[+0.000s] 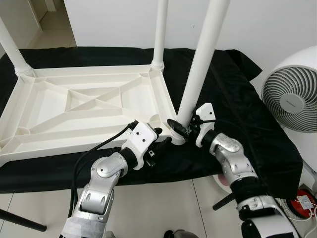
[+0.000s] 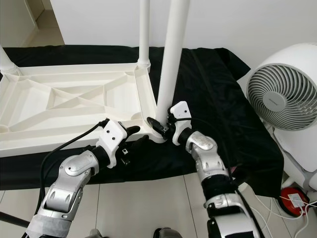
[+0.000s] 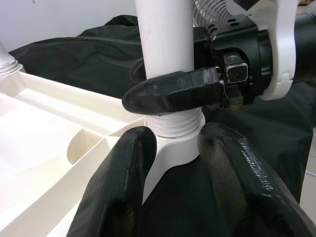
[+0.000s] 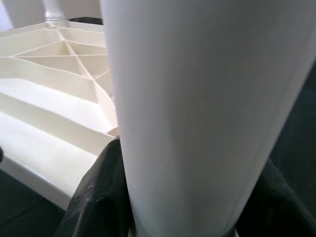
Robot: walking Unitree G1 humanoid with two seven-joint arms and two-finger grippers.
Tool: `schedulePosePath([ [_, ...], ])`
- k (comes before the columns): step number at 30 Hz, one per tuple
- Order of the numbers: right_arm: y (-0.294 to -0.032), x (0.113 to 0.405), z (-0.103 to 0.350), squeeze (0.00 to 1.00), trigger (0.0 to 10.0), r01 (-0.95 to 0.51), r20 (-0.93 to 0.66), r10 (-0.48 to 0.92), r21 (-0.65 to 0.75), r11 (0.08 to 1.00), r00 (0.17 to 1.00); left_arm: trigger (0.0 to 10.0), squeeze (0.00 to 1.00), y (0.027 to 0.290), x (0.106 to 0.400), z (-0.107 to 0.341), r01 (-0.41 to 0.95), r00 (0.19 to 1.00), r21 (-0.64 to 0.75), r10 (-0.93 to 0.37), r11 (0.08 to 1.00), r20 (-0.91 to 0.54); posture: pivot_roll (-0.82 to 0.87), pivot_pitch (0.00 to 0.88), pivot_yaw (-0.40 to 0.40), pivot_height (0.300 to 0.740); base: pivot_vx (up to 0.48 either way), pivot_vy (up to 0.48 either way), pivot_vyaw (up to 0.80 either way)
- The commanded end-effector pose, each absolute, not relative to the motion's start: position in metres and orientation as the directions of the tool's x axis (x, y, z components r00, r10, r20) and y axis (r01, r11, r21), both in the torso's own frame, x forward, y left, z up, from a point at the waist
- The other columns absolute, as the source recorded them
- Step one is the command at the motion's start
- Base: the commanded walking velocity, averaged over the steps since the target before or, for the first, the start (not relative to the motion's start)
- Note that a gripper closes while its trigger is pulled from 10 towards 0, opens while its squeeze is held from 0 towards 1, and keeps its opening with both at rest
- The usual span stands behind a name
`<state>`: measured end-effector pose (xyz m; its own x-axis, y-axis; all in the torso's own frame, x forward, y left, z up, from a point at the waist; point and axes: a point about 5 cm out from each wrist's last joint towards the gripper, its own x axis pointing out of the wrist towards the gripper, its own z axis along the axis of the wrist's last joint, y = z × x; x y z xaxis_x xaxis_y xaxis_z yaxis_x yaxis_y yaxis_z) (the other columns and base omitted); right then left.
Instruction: Building children table
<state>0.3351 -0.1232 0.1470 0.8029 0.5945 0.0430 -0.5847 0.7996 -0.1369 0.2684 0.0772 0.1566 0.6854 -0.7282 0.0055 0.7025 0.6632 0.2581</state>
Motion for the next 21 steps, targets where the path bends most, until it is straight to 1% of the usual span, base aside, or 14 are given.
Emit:
schedulePosePath([
  [1, -0.127, 0.333, 0.145, 0.0, 10.0, -0.518, 0.025, 0.526, -0.139, 0.844, 0.85, 10.0, 0.0, 0.08, 0.272, 0.157, 0.624, 0.756, 0.266, -0.654, 0.735, 0.032, -0.13, 0.096, -0.014, 0.74, 0.0, 0.0, 0.0],
  [4, -0.121, 0.323, 0.147, 0.0, 10.0, -0.354, 0.054, 0.359, -0.092, 0.931, 0.932, 10.0, 0.0, 0.081, 0.272, 0.156, 0.625, 0.758, 0.255, -0.651, 0.738, 0.029, -0.13, 0.105, -0.008, 0.74, 0.0, 0.0, 0.0],
  [5, -0.121, 0.323, 0.147, 0.0, 10.0, -0.354, 0.054, 0.359, -0.092, 0.931, 0.932, 10.0, 0.0, 0.081, 0.272, 0.156, 0.625, 0.758, 0.255, -0.651, 0.738, 0.029, -0.13, 0.105, -0.008, 0.74, 0.0, 0.0, 0.0],
  [7, -0.123, 0.317, 0.145, 0.0, 10.0, -0.188, 0.067, 0.192, -0.067, 0.98, 0.979, 10.0, 0.0, 0.08, 0.272, 0.156, 0.626, 0.759, 0.244, -0.651, 0.74, 0.026, -0.14, 0.108, -0.007, 0.74, 0.0, 0.0, 0.0],
  [8, -0.123, 0.317, 0.145, 0.0, 10.0, -0.188, 0.067, 0.192, -0.067, 0.98, 0.979, 10.0, 0.0, 0.08, 0.272, 0.156, 0.626, 0.759, 0.244, -0.651, 0.74, 0.026, -0.14, 0.108, -0.007, 0.74, 0.0, 0.0, 0.0],
  [9, -0.122, 0.313, 0.142, 0.0, 10.0, -0.112, 0.064, 0.116, -0.052, 0.992, 0.991, 10.0, 0.0, 0.079, 0.273, 0.156, 0.623, 0.761, 0.247, -0.648, 0.742, 0.027, -0.14, 0.107, -0.007, 0.74, 0.0, 0.0, 0.0],
  [10, -0.122, 0.313, 0.142, 0.0, 10.0, -0.112, 0.064, 0.116, -0.052, 0.992, 0.991, 10.0, 0.0, 0.079, 0.273, 0.156, 0.623, 0.761, 0.247, -0.648, 0.742, 0.027, -0.14, 0.107, -0.007, 0.74, 0.0, 0.0, 0.0],
  [11, -0.119, 0.309, 0.138, 0.0, 10.0, -0.065, 0.057, 0.067, -0.034, 0.997, 0.996, 10.0, 0.0, 0.079, 0.274, 0.156, 0.617, 0.765, 0.258, -0.644, 0.743, 0.026, -0.14, 0.107, -0.007, 0.74, 0.0, 0.0, 0.0],
  [12, -0.112, 0.306, 0.136, 0.0, 10.0, -0.058, 0.046, 0.058, -0.008, 0.998, 0.997, 10.0, 0.0, 0.08, 0.275, 0.156, 0.612, 0.768, 0.266, -0.64, 0.745, 0.025, -0.14, 0.105, -0.001, 0.74, 0.0, 0.0, 0.0],
  [14, -0.105, 0.304, 0.135, 0.0, 10.0, -0.068, 0.043, 0.068, 0.005, 0.998, 0.997, 10.0, 0.0, 0.08, 0.276, 0.156, 0.61, 0.77, 0.268, -0.638, 0.746, 0.025, -0.14, 0.105, -0.001, 0.74, 0.0, 0.0, 0.0],
  [18, -0.105, 0.303, 0.139, 0.0, 10.0, -0.065, 0.052, 0.065, 0.004, 0.998, 0.997, 10.0, 0.0, 0.081, 0.277, 0.156, 0.609, 0.77, 0.273, -0.638, 0.745, 0.022, -0.14, 0.103, 0.011, 0.74, 0.0, 0.0, 0.0],
  [19, -0.107, 0.303, 0.14, 0.64, 10.0, -0.058, 0.05, 0.057, 0.016, 0.998, 0.997, 10.0, 0.0, 0.081, 0.276, 0.156, 0.61, 0.769, 0.275, -0.639, 0.743, 0.02, -0.14, 0.103, 0.011, 0.74, 0.0, 0.0, 0.0],
  [20, -0.109, 0.303, 0.141, 1.0, 10.0, -0.046, 0.044, 0.045, 0.026, 0.999, 0.998, 10.0, 0.0, 0.082, 0.276, 0.155, 0.611, 0.769, 0.276, -0.639, 0.742, 0.018, -0.14, 0.103, 0.011, 0.74, 0.0, 0.0, 0.0],
  [21, -0.109, 0.303, 0.141, 1.0, 10.0, -0.046, 0.044, 0.045, 0.026, 0.999, 0.998, 10.0, 0.0, 0.082, 0.276, 0.155, 0.611, 0.769, 0.276, -0.639, 0.742, 0.018, -0.14, 0.103, 0.011, 0.74, 0.0, 0.0, 0.0],
])
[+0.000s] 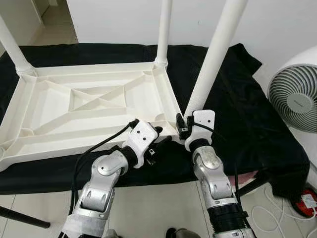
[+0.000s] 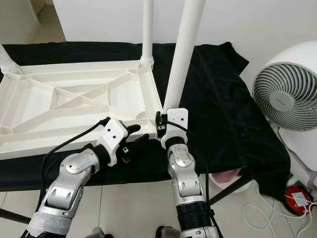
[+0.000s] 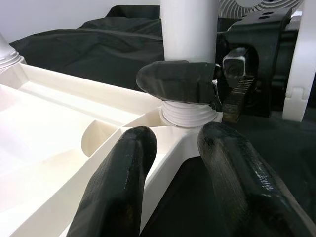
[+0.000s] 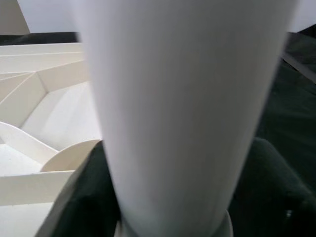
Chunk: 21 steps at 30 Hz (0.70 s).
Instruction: Building children table
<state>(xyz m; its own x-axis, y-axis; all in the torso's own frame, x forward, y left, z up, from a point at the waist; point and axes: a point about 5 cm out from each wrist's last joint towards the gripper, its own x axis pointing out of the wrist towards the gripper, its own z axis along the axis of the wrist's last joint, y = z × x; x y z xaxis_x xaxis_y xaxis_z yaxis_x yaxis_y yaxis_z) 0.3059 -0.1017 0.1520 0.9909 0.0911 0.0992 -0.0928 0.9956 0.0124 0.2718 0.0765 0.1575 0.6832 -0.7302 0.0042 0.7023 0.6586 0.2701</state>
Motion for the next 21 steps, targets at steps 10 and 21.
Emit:
schedulePosePath([
  [10, -0.123, 0.304, 0.155, 1.0, 10.0, -0.453, 0.083, 0.455, -0.038, 0.891, 0.887, 10.0, 0.0, 0.083, 0.276, 0.155, 0.61, 0.769, 0.288, -0.64, 0.738, 0.011, -0.14, 0.101, 0.013, 0.74, 0.0, 0.0, 0.0],
  [21, -0.143, 0.319, 0.161, 0.0, 10.0, -0.696, -0.027, 0.706, -0.2, 0.69, 0.708, 10.0, 0.0, 0.08, 0.275, 0.153, 0.637, 0.747, 0.286, -0.665, 0.715, 0.0, -0.14, 0.085, 0.022, 0.74, 0.0, 0.0, 0.0],
])
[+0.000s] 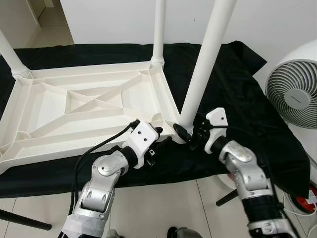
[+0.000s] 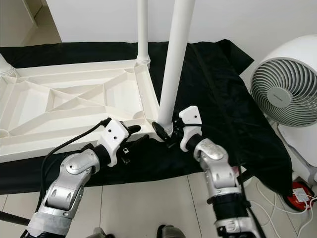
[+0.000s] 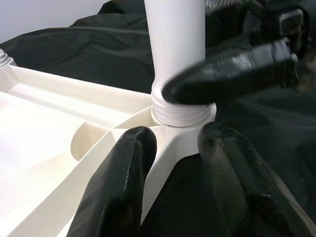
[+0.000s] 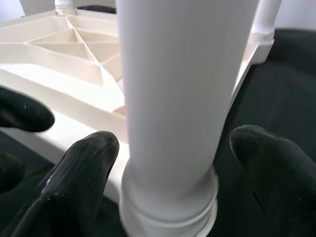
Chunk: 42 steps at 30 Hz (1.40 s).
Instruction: Building children table
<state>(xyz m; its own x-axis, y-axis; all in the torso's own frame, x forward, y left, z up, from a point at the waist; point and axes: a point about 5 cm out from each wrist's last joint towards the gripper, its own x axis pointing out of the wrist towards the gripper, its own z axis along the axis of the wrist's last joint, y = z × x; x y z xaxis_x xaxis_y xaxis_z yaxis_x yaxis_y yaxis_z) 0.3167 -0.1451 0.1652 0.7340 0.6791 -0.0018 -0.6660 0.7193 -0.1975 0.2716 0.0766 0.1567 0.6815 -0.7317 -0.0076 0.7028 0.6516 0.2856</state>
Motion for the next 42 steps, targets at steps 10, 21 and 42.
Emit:
schedulePosePath([
  [10, -0.14, 0.336, 0.158, 0.0, 10.0, -0.747, -0.071, 0.753, -0.214, 0.629, 0.654, 10.0, 0.0, 0.077, 0.277, 0.156, 0.638, 0.744, 0.291, -0.669, 0.714, 0.01, -0.13, 0.07, 0.019, 0.74, 0.0, 0.0, 0.0],
  [21, -0.138, 0.342, 0.145, 0.0, 0.0, -0.783, -0.107, 0.783, -0.214, 0.584, 0.613, 10.0, 0.0, 0.076, 0.278, 0.157, 0.634, 0.744, 0.299, -0.668, 0.713, 0.017, -0.12, 0.042, 0.025, 0.74, 0.0, 0.0, 0.0],
  [42, -0.125, 0.329, 0.136, 0.0, 10.0, -0.495, -0.012, 0.495, -0.058, 0.867, 0.869, 10.0, 0.0, 0.071, 0.274, 0.155, 0.65, 0.729, 0.296, -0.684, 0.7, 0.014, -0.13, 0.046, 0.017, 0.74, 0.0, 0.0, 0.0],
])
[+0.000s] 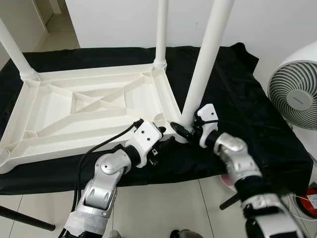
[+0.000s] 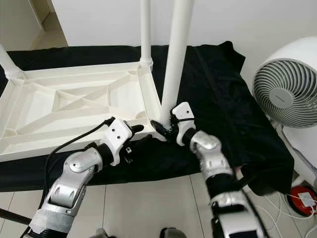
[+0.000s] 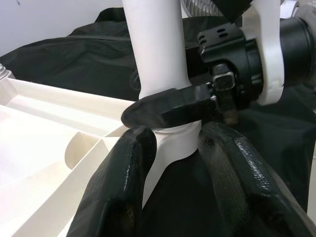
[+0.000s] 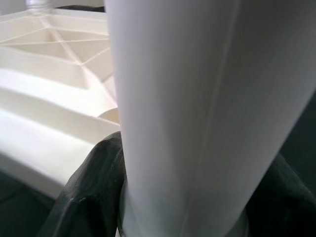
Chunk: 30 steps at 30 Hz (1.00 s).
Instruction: Building children table
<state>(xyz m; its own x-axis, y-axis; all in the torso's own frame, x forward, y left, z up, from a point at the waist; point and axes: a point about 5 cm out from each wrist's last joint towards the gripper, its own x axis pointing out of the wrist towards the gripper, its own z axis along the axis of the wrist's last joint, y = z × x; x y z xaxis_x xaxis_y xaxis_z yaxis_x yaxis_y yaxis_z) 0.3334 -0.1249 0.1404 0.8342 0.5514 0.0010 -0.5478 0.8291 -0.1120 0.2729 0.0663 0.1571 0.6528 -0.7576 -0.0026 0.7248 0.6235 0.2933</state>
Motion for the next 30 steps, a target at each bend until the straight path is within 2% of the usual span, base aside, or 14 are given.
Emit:
schedulePosePath([
  [1, -0.121, 0.324, 0.135, 0.0, 10.0, -0.459, -0.005, 0.459, -0.009, 0.889, 0.889, 10.0, 0.0, 0.071, 0.274, 0.155, 0.651, 0.729, 0.296, -0.684, 0.699, 0.014, -0.13, 0.046, 0.017, 0.74, 0.0, 0.0, 0.0],
  [4, -0.118, 0.317, 0.134, 0.0, 10.0, -0.368, 0.008, 0.368, 0.039, 0.929, 0.93, 10.0, 0.0, 0.072, 0.274, 0.155, 0.651, 0.729, 0.292, -0.684, 0.701, 0.015, -0.13, 0.047, 0.014, 0.74, 0.0, 0.0, 0.0],
  [5, -0.119, 0.315, 0.132, 0.0, 10.0, -0.268, 0.007, 0.268, 0.049, 0.962, 0.963, 10.0, 0.0, 0.072, 0.274, 0.155, 0.651, 0.729, 0.292, -0.684, 0.701, 0.016, -0.13, 0.047, 0.014, 0.74, 0.0, 0.0, 0.0],
  [6, -0.124, 0.31, 0.131, 0.0, 10.0, -0.06, 0.002, 0.06, 0.019, 0.998, 0.998, 10.0, 0.0, 0.071, 0.274, 0.155, 0.653, 0.728, 0.293, -0.686, 0.699, 0.014, -0.13, 0.047, 0.014, 0.74, 0.0, 0.0, 0.0],
  [9, -0.125, 0.308, 0.131, 0.0, 10.0, -0.011, 0.0, 0.011, 0.006, 1.0, 1.0, 10.0, 0.0, 0.071, 0.274, 0.155, 0.653, 0.727, 0.293, -0.686, 0.698, 0.014, -0.13, 0.047, 0.014, 0.74, 0.0, 0.0, 0.0],
  [10, -0.122, 0.304, 0.13, 0.0, 10.0, 0.053, -0.003, -0.053, 0.033, 0.998, 0.999, 10.0, 0.0, 0.07, 0.273, 0.154, 0.657, 0.724, 0.293, -0.69, 0.695, 0.013, -0.13, 0.047, 0.011, 0.74, 0.0, 0.0, 0.0],
  [16, -0.125, 0.304, 0.134, 0.0, 10.0, 0.031, -0.008, -0.03, 0.034, 0.999, 1.0, 10.0, 0.0, 0.068, 0.273, 0.154, 0.663, 0.718, 0.29, -0.695, 0.69, 0.014, -0.14, 0.046, 0.009, 0.74, 0.0, 0.0, 0.0],
  [17, -0.126, 0.305, 0.135, 0.57, 10.0, 0.017, -0.001, -0.017, 0.035, 0.999, 1.0, 10.0, 0.0, 0.068, 0.273, 0.154, 0.664, 0.718, 0.29, -0.696, 0.689, 0.013, -0.14, 0.046, 0.009, 0.74, 0.0, 0.0, 0.0],
  [18, -0.126, 0.305, 0.135, 0.57, 10.0, 0.017, -0.001, -0.017, 0.035, 0.999, 1.0, 10.0, 0.0, 0.068, 0.273, 0.154, 0.664, 0.718, 0.29, -0.696, 0.689, 0.013, -0.14, 0.046, 0.009, 0.74, 0.0, 0.0, 0.0],
  [19, -0.125, 0.304, 0.137, 1.0, 10.0, 0.009, 0.001, -0.009, 0.037, 0.999, 1.0, 10.0, 0.0, 0.068, 0.273, 0.154, 0.664, 0.717, 0.29, -0.696, 0.689, 0.013, -0.14, 0.045, 0.009, 0.74, 0.0, 0.0, 0.0],
  [23, -0.12, 0.306, 0.143, 1.0, 10.0, -0.086, 0.029, 0.084, 0.067, 0.994, 0.996, 10.0, 0.0, 0.068, 0.274, 0.154, 0.66, 0.721, 0.29, -0.693, 0.693, 0.015, -0.13, 0.044, 0.005, 0.74, 0.0, 0.0, 0.0],
  [25, -0.121, 0.307, 0.147, 1.0, 10.0, -0.123, 0.05, 0.121, 0.052, 0.991, 0.991, 10.0, 0.0, 0.068, 0.274, 0.155, 0.658, 0.723, 0.289, -0.691, 0.695, 0.017, -0.13, 0.044, 0.005, 0.74, 0.0, 0.0, 0.0],
  [28, -0.122, 0.313, 0.153, 1.0, 10.0, -0.265, 0.049, 0.265, 0.008, 0.964, 0.963, 10.0, 0.0, 0.068, 0.273, 0.154, 0.658, 0.723, 0.291, -0.69, 0.695, 0.013, -0.14, 0.044, 0.005, 0.74, 0.0, 0.0, 0.0],
  [30, -0.122, 0.314, 0.153, 1.0, 10.0, -0.288, 0.045, 0.287, -0.002, 0.958, 0.957, 10.0, 0.0, 0.068, 0.273, 0.153, 0.658, 0.723, 0.292, -0.691, 0.694, 0.012, -0.14, 0.044, 0.005, 0.74, 0.0, 0.0, 0.0],
])
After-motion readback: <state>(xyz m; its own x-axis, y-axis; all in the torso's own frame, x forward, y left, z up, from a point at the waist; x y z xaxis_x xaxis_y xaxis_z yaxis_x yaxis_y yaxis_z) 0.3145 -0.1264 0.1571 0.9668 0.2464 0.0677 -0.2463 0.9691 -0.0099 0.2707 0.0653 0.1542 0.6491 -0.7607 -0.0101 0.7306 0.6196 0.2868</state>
